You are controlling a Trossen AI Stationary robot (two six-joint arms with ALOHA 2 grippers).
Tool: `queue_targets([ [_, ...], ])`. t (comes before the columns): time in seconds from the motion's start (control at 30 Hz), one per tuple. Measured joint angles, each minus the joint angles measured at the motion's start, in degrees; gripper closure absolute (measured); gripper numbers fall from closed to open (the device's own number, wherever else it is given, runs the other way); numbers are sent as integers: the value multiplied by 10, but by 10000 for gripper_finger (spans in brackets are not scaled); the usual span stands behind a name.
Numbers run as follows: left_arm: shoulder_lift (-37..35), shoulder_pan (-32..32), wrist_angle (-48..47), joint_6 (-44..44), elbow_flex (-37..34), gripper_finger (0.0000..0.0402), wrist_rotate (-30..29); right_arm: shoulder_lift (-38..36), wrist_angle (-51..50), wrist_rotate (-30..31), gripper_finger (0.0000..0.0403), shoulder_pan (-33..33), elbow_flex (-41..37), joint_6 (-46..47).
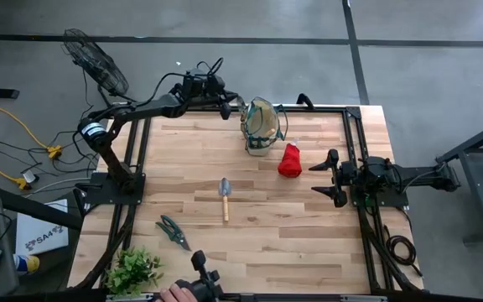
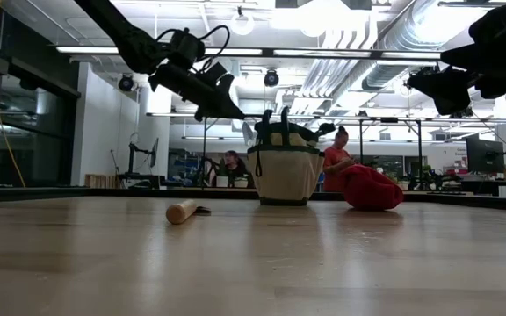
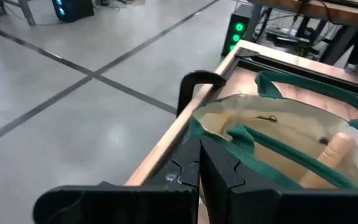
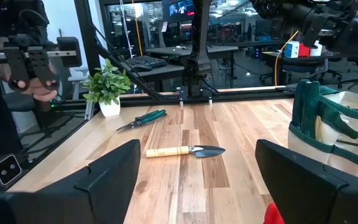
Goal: Pick & Place Garden tools in Gardening bag
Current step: Put the brown trowel into the gardening bag
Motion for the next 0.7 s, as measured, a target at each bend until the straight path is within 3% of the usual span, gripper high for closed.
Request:
queue_targets([
  [0.7,34,0,37,-29,0,401,16,0,0,0,92,0,0,0],
])
